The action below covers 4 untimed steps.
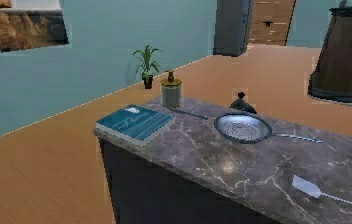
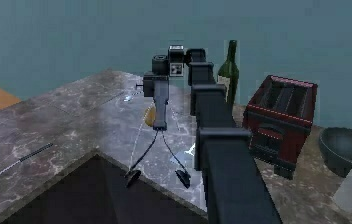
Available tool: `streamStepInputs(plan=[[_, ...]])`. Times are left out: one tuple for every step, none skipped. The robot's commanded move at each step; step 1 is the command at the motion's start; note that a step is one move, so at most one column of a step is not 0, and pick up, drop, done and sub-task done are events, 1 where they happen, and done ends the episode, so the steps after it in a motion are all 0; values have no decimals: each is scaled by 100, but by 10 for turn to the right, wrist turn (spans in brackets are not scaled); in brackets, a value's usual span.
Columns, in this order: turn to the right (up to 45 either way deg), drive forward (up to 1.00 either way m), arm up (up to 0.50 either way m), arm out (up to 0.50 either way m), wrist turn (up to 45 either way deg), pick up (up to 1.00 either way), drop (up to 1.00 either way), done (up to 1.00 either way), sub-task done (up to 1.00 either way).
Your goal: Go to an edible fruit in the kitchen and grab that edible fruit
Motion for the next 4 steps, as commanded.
streamStepInputs(plan=[[0, 0, 0, 0, 450, 0, 0, 0, 0], [0, 0, 0, 2, 0, 0, 0, 0, 0], [0, 0, 0, 0, 450, 0, 0, 0, 0], [0, 0, 0, 0, 450, 0, 0, 0, 0]])
